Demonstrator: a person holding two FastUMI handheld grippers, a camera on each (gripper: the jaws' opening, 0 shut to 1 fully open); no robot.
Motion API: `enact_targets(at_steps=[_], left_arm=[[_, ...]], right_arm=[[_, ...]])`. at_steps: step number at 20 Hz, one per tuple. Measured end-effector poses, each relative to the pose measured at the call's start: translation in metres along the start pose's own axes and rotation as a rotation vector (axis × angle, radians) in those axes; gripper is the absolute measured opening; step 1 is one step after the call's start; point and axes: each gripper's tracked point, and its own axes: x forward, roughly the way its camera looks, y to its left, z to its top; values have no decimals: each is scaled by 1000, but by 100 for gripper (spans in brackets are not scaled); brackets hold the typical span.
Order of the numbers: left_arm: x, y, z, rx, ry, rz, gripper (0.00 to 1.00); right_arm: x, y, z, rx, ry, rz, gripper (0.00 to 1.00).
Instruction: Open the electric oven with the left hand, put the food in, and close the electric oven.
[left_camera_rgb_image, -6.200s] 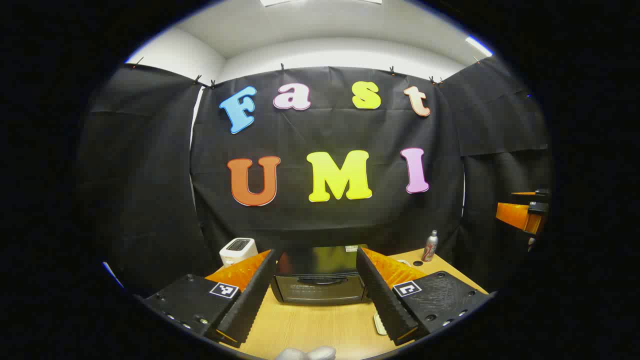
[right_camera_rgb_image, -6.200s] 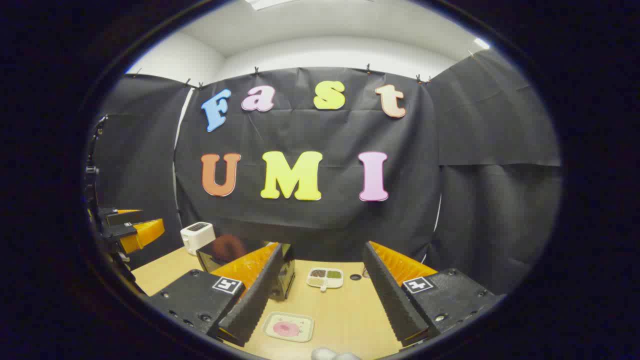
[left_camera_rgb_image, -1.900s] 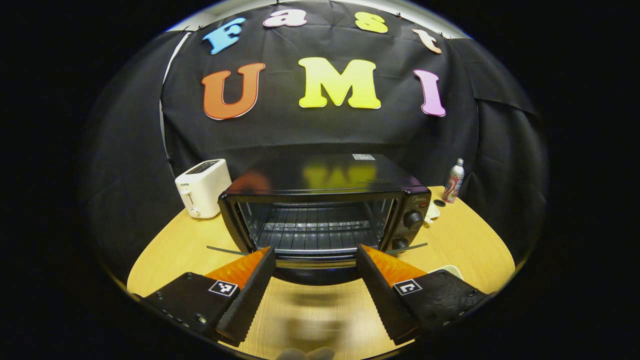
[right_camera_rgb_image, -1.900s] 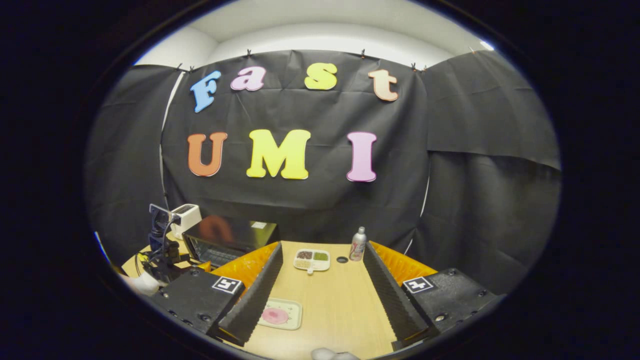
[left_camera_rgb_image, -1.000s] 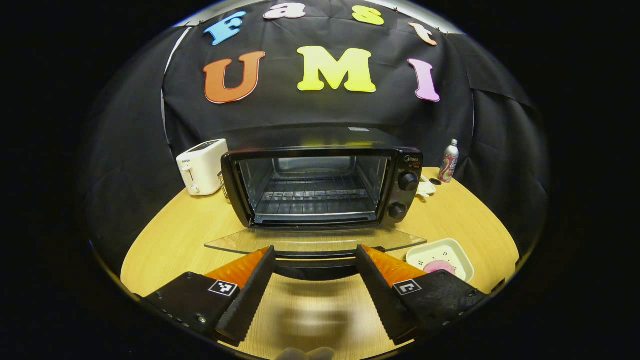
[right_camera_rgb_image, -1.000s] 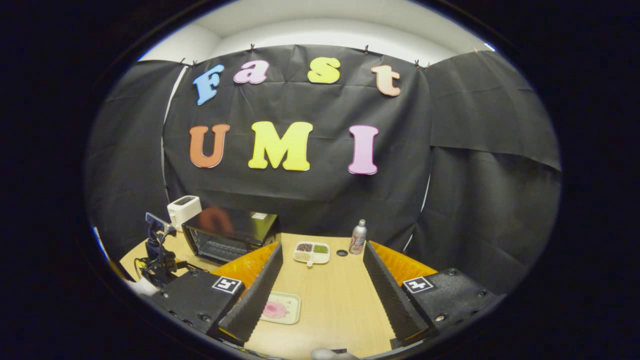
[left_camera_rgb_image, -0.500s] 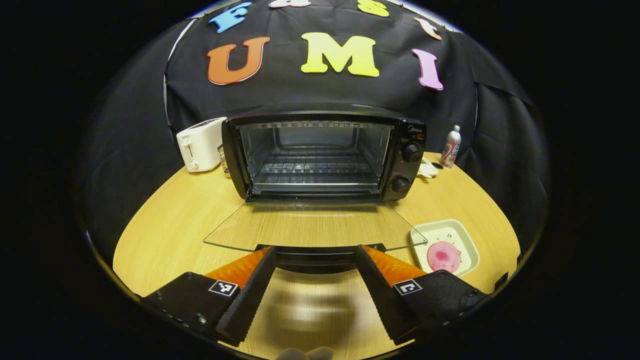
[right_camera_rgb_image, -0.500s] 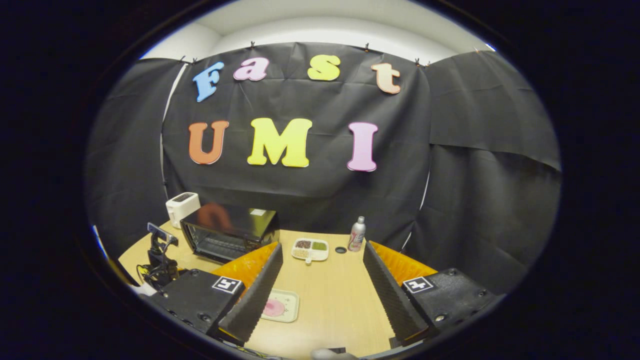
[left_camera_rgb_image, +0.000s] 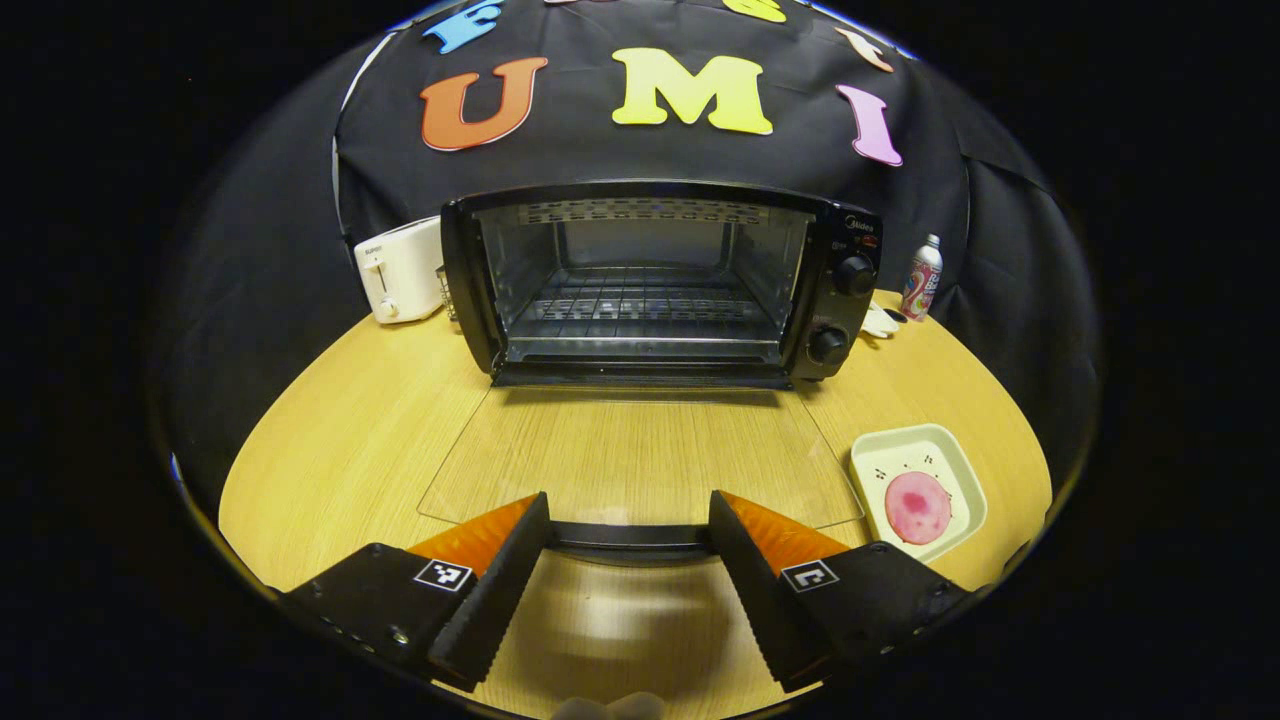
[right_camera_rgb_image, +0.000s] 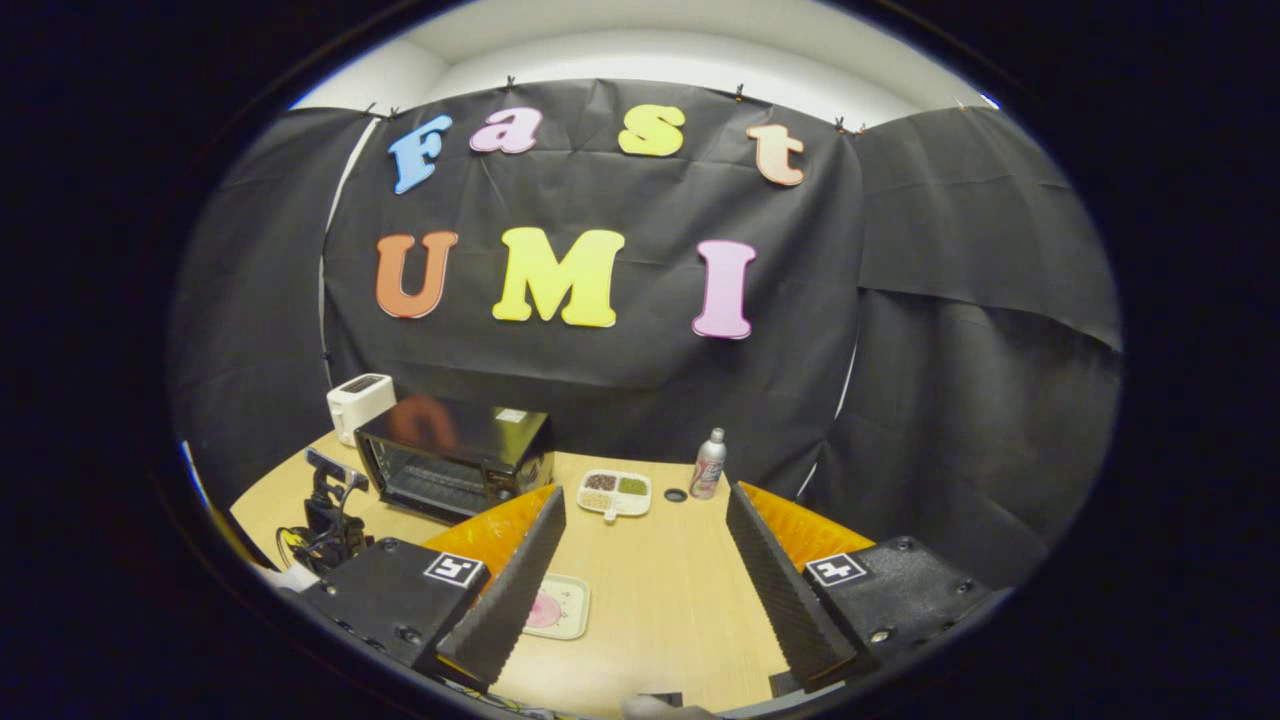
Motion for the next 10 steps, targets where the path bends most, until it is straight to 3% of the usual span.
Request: enact_targets(at_steps=[1, 2, 3, 4, 9, 10], left_arm=[[-1, 1, -2, -3, 5, -4, 87], [0, 0, -4, -3, 7, -10, 98], [1, 0, -6, -2, 12, -13, 89], [1, 0, -7, 1, 13, -13, 99], [2, 0, -7, 1, 16, -8, 99], [0, 1, -4, -4, 4, -9, 89]], right_arm=[[0, -1, -2, 0, 3, -3, 99], [1, -2, -3, -1, 5, -6, 99], [1, -2, -5, -3, 12, -11, 99], [2, -2, -7, -2, 20, -11, 99], [9, 0, -18, 1, 43, -6, 99], [11, 1, -19, 3, 47, -3, 99]])
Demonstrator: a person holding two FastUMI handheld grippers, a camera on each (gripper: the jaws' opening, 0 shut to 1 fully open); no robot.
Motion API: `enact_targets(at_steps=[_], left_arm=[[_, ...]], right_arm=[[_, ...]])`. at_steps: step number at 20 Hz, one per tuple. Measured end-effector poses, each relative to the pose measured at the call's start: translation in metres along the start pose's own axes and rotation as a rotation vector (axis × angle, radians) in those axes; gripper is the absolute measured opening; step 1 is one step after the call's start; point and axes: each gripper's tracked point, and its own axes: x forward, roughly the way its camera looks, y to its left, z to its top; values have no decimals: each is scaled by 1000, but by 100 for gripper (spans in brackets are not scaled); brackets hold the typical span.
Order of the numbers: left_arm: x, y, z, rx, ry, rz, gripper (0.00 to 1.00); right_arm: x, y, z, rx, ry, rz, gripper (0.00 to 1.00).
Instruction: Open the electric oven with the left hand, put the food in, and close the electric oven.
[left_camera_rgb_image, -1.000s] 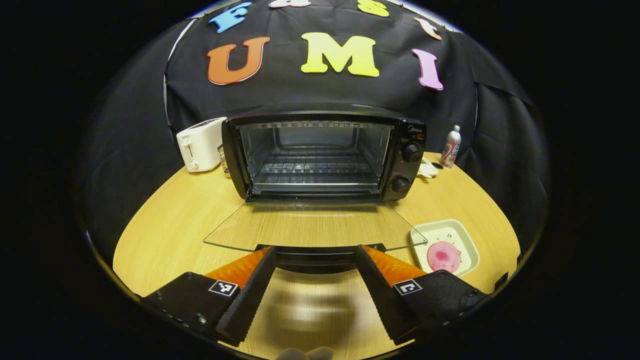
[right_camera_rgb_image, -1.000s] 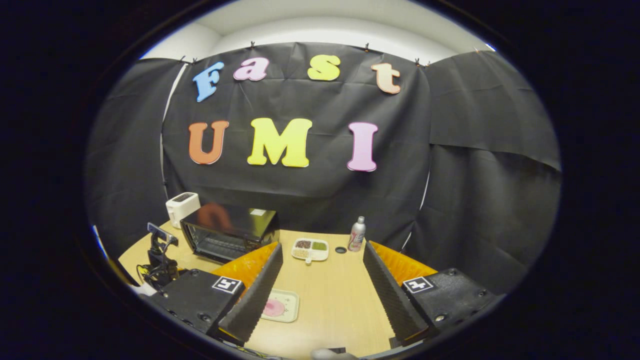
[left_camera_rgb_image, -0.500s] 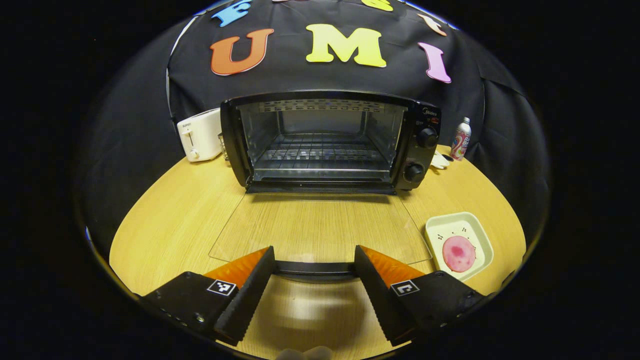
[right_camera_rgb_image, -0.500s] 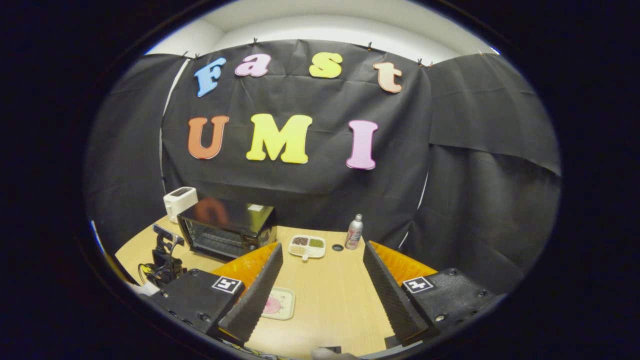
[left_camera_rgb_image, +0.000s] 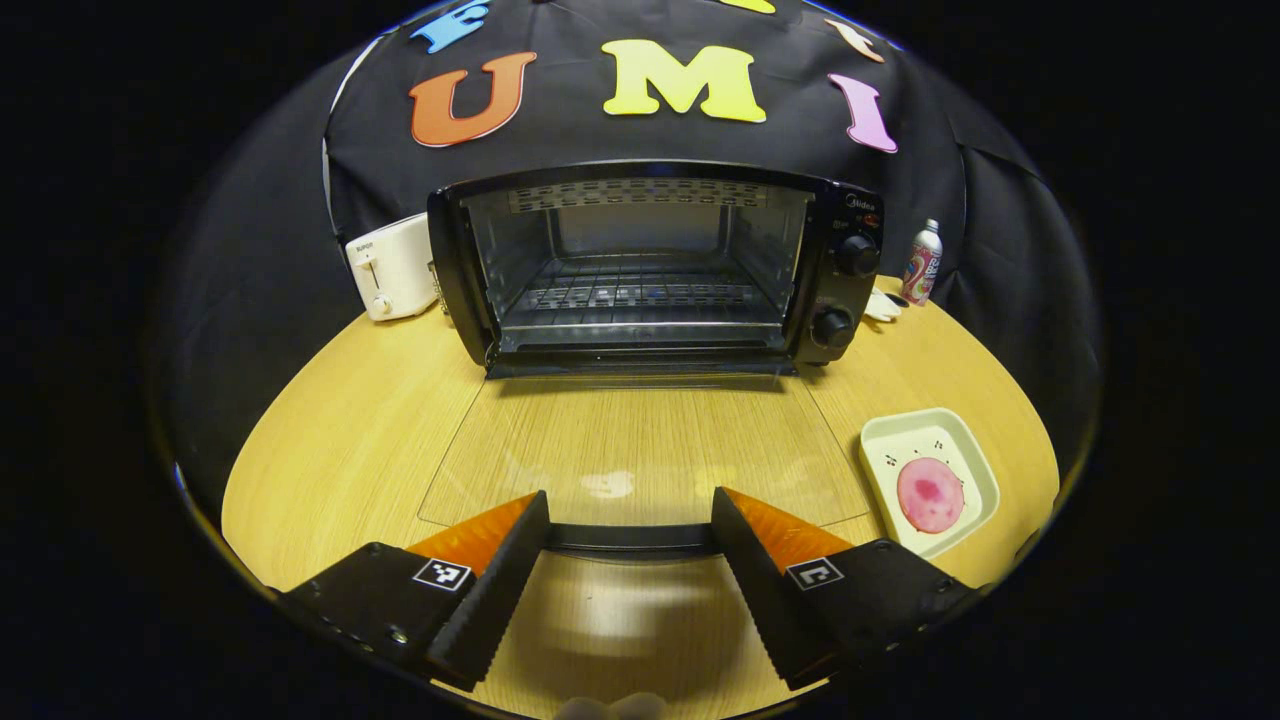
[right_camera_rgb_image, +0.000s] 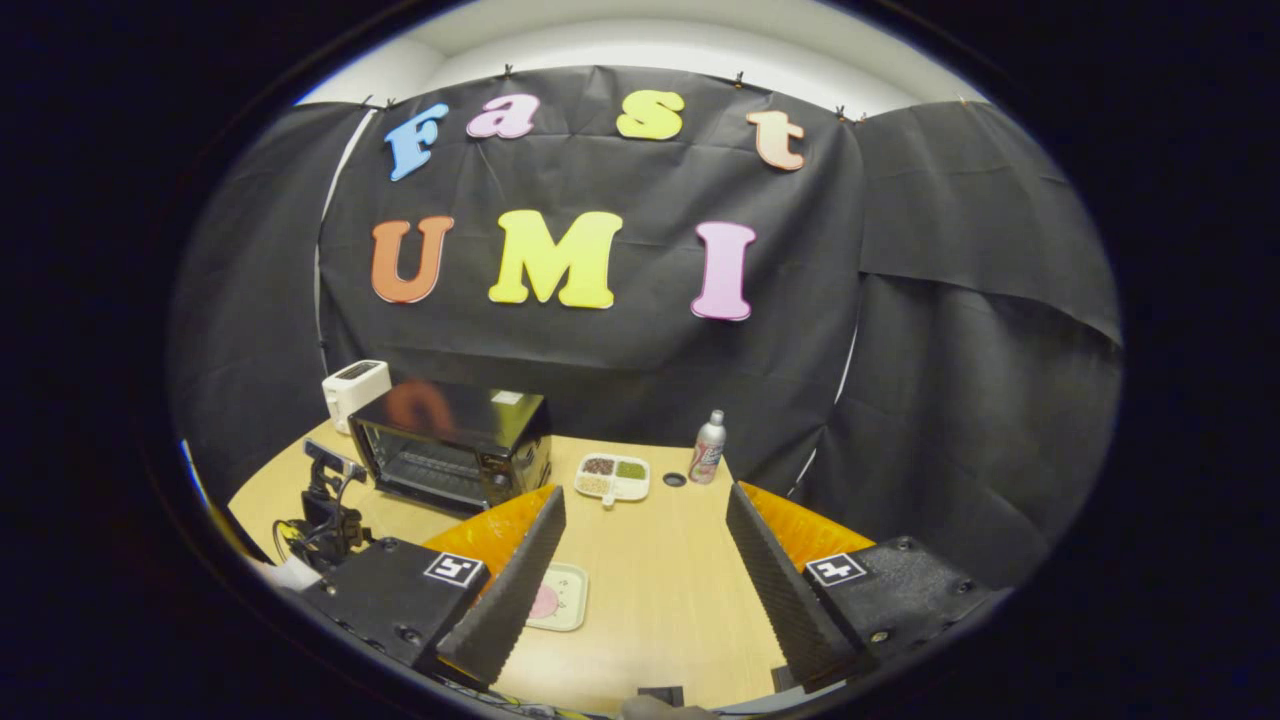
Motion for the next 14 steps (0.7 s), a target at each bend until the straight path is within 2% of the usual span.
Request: enact_targets(at_steps=[1, 2, 3, 10, 14], left_arm=[[-2, 3, 3, -4, -11, -2, 98], [-6, 4, 7, -14, -28, -12, 90], [-11, 8, 12, -20, -44, -9, 97], [-72, 47, 66, 46, -203, 53, 97], [-120, 50, 93, 5, -272, 67, 97]], right_arm=[[2, 1, -3, 3, 8, 4, 99], [5, 1, -8, 6, 19, 9, 99], [9, 0, -14, 9, 33, 15, 100], [56, 16, -98, 64, 229, 94, 99], [91, 33, -152, 60, 343, 138, 99]])
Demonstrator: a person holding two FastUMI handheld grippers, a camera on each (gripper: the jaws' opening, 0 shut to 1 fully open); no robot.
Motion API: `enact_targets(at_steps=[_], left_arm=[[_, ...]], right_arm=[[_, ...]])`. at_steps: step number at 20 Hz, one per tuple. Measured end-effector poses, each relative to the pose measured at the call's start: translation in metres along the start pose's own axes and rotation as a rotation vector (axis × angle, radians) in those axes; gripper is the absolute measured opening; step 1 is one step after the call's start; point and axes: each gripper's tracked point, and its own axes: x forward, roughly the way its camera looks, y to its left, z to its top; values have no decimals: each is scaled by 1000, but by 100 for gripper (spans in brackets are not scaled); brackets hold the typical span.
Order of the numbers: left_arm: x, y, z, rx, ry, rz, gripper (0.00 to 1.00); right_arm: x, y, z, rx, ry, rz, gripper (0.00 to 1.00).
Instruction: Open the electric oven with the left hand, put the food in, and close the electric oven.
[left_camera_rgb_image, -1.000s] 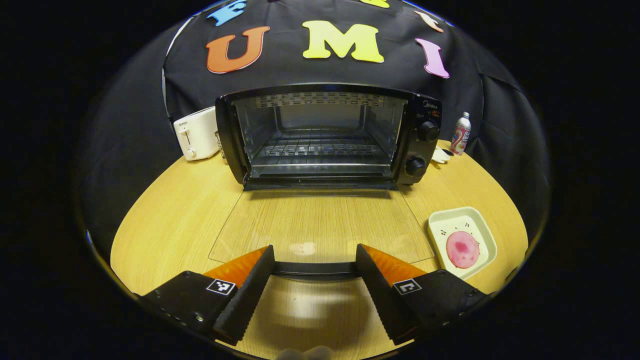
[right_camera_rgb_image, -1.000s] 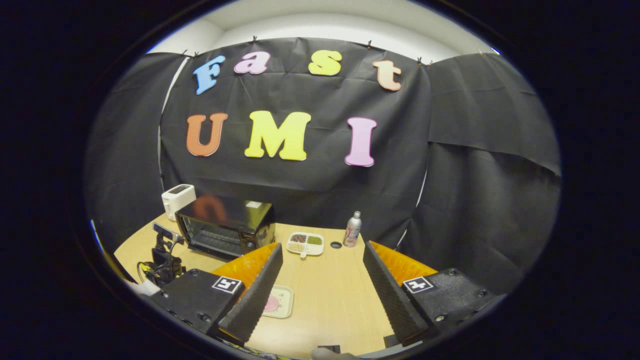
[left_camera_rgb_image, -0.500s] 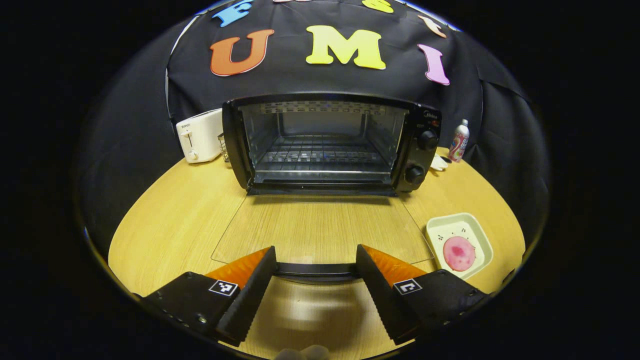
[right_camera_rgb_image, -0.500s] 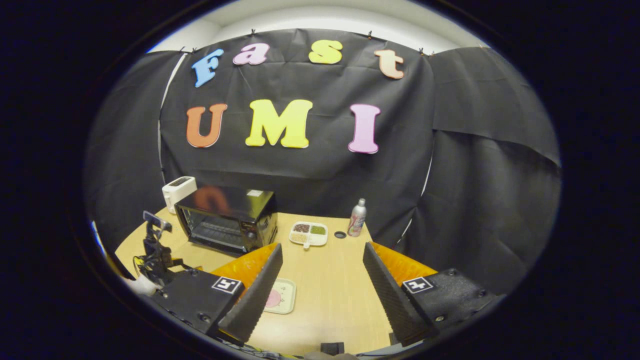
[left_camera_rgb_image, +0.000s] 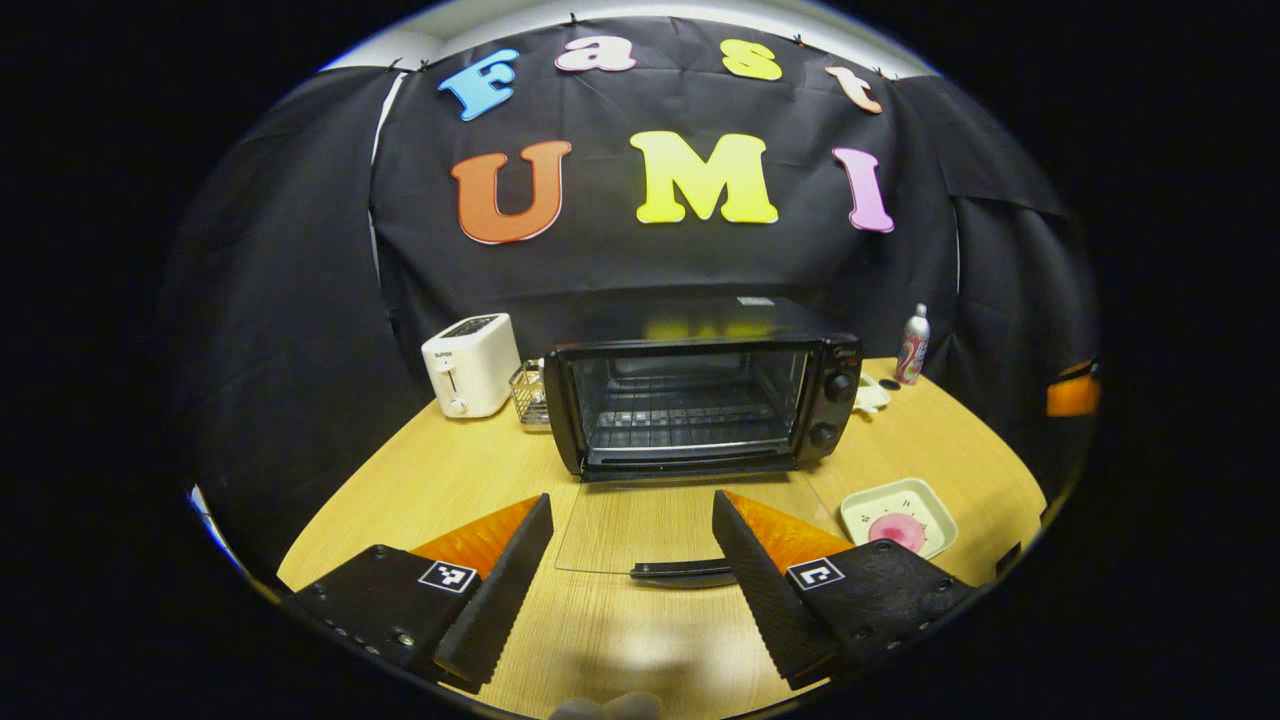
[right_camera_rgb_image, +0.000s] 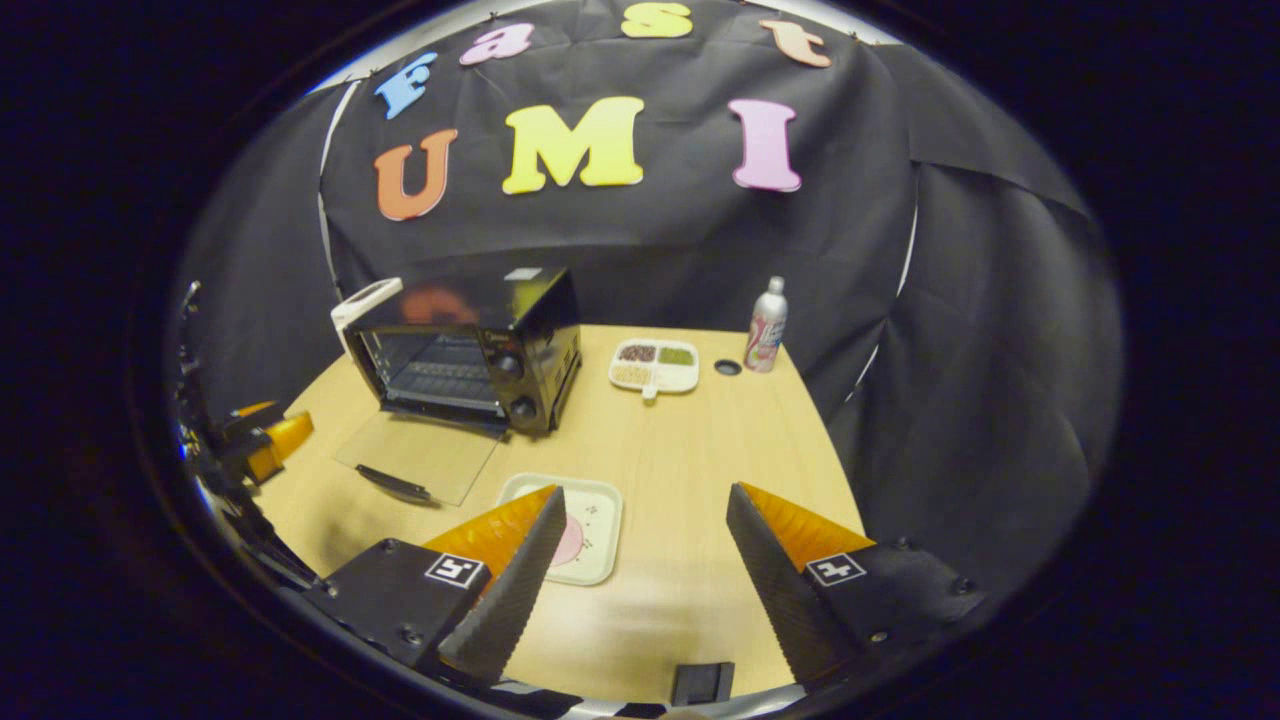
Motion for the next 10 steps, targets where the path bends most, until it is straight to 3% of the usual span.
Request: enact_targets(at_steps=[5, 6, 10], left_arm=[[-45, 3, 48, -32, -90, 24, 96], [-52, 3, 54, -40, -101, 28, 97], [-75, 4, 80, -15, -154, 46, 97]], right_arm=[[59, 15, -50, 52, 176, 65, 95], [68, 16, -59, 65, 212, 72, 87], [102, 24, -88, 100, 333, 117, 81]])
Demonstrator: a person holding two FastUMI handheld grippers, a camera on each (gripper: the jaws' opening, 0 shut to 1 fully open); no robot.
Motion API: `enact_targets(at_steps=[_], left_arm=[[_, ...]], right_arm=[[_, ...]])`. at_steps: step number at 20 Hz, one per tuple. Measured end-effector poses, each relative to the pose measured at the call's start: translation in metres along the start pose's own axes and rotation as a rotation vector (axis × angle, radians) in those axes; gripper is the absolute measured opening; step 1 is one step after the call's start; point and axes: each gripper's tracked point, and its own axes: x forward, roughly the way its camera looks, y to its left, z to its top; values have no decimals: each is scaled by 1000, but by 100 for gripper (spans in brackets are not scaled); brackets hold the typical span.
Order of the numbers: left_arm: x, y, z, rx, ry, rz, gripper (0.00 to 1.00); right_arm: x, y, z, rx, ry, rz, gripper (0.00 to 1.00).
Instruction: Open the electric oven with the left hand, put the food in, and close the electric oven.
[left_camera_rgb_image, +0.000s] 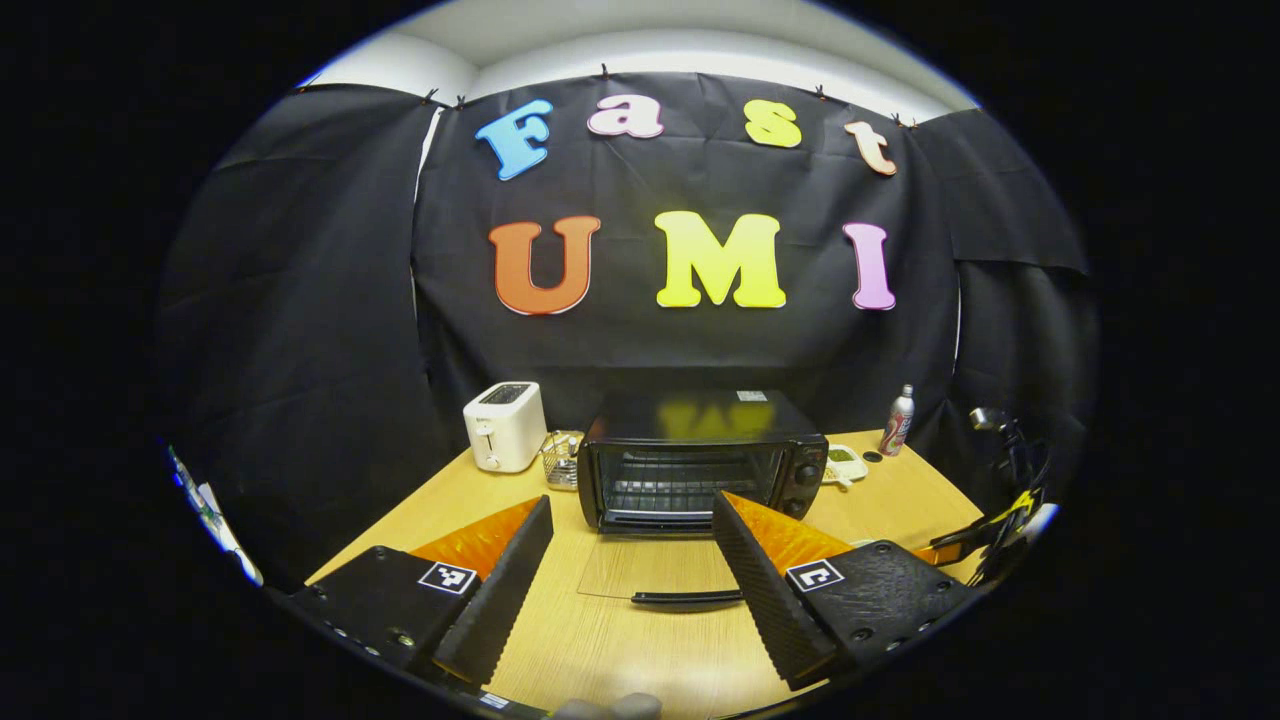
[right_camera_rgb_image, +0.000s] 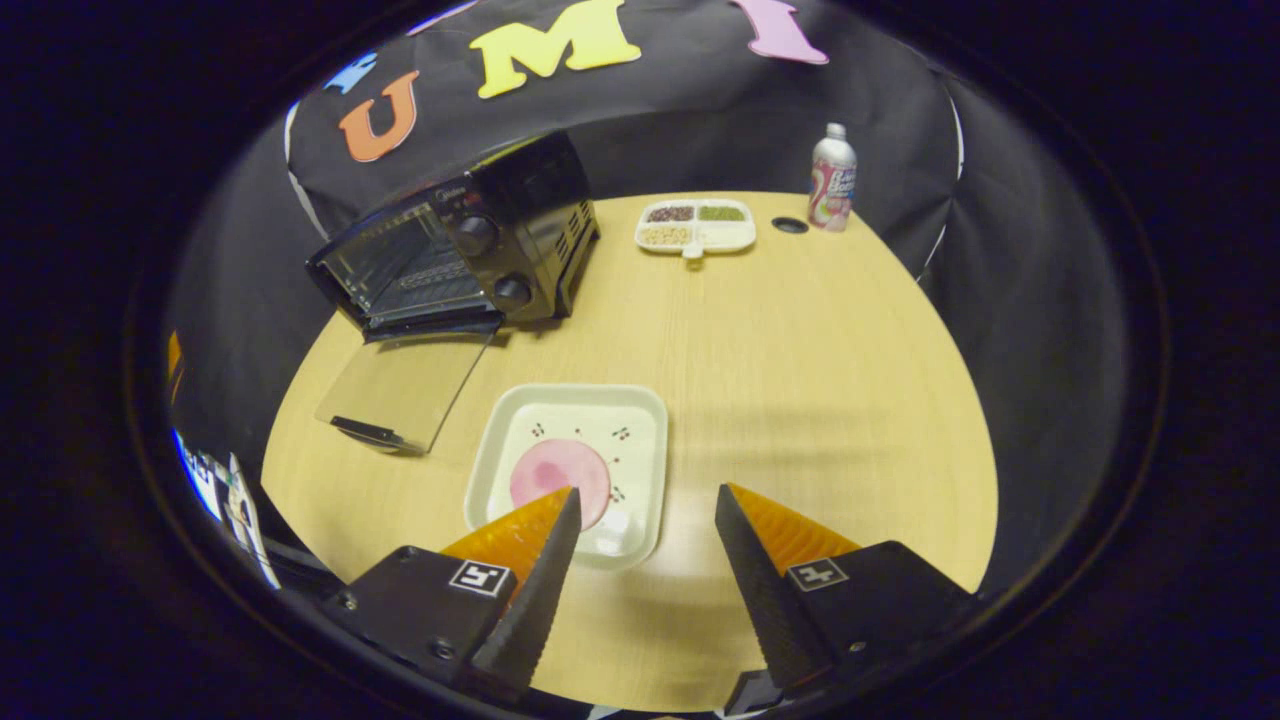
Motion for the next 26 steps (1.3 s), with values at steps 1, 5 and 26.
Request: enact_targets(at_steps=[1, 5, 26], left_arm=[[-3, 1, 4, 5, -7, 6, 97], [-10, -3, 4, -23, 6, 16, 96], [0, 14, -10, -51, 36, 21, 97]], right_arm=[[7, -1, -4, 9, 26, 4, 80], [27, -2, -10, 19, 112, 25, 70], [38, -2, -14, 324, 341, 143, 1]])
